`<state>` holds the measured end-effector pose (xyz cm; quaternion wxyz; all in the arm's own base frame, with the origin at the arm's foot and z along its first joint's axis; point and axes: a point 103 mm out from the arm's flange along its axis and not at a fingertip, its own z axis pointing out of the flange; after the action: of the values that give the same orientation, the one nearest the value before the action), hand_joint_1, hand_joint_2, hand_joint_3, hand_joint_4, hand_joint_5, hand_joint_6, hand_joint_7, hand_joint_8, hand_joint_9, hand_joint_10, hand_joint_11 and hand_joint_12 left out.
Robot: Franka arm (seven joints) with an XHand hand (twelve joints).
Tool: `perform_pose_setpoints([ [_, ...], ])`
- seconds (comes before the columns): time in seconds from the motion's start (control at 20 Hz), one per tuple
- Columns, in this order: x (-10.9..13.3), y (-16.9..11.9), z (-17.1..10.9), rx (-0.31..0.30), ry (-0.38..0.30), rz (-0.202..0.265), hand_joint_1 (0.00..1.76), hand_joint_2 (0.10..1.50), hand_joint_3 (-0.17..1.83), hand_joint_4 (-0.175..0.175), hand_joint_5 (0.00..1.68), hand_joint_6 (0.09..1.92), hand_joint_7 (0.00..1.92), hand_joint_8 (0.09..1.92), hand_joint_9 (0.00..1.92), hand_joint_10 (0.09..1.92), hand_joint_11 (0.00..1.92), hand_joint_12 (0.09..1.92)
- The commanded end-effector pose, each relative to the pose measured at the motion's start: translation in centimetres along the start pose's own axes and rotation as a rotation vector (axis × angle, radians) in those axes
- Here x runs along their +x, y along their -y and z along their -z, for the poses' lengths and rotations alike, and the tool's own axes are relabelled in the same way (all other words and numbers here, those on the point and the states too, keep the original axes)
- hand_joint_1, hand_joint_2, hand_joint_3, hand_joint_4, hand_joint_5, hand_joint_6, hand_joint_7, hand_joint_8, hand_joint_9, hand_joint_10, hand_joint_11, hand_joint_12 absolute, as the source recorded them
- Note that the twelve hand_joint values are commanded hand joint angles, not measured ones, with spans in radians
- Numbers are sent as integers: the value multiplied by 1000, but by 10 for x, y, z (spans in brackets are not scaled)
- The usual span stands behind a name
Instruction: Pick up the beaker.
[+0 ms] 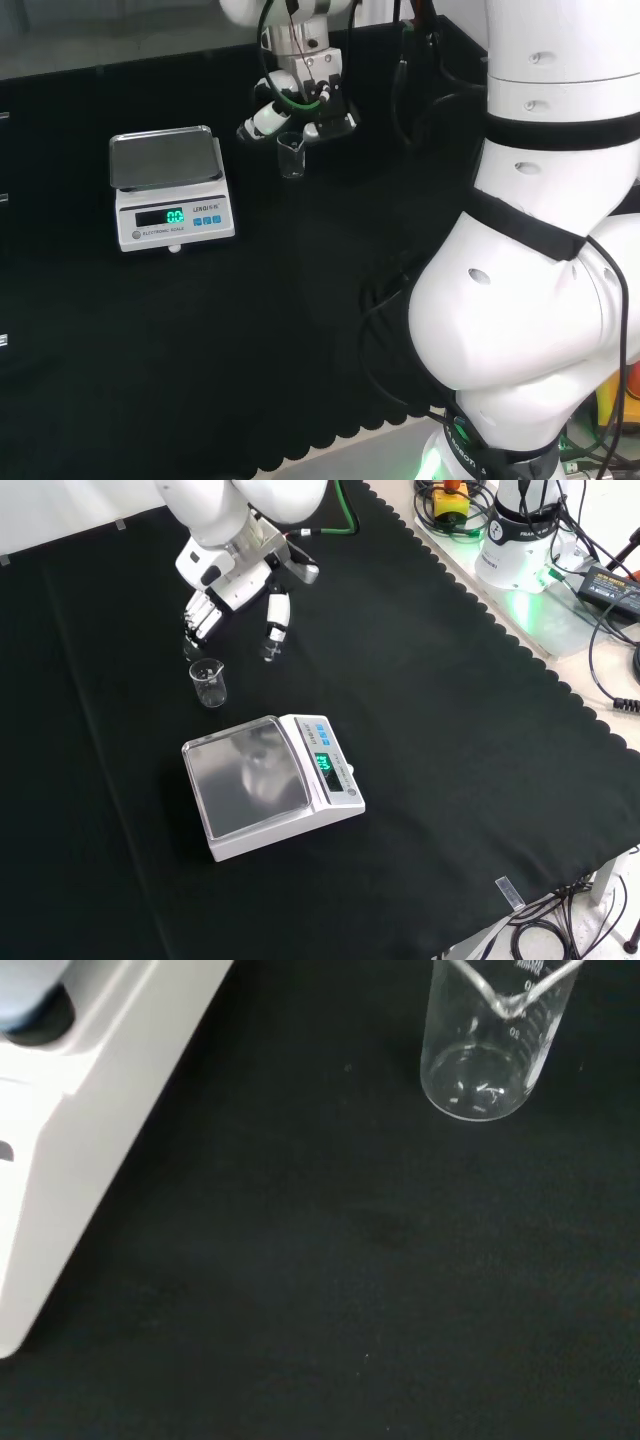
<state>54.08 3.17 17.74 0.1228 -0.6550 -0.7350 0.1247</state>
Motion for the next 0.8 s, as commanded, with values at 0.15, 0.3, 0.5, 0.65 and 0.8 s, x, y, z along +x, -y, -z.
perform_pose_setpoints([
  [0.15,-5,-33,-4,-3,128,7,418,838,237,-61,332,87,132,728,206,881,308,1431],
  [0.3,-16,-48,-1,19,152,-8,422,835,235,-59,334,87,122,722,189,874,297,1430],
  [0.5,-36,-65,0,49,177,-32,423,833,233,-57,333,87,112,716,173,870,284,1433],
  [0.65,-50,-68,-3,80,180,-49,422,831,231,-55,331,87,107,713,166,870,276,1436],
  [0.8,-61,-69,-9,109,182,-66,420,825,227,-52,327,87,100,710,156,869,269,1439],
])
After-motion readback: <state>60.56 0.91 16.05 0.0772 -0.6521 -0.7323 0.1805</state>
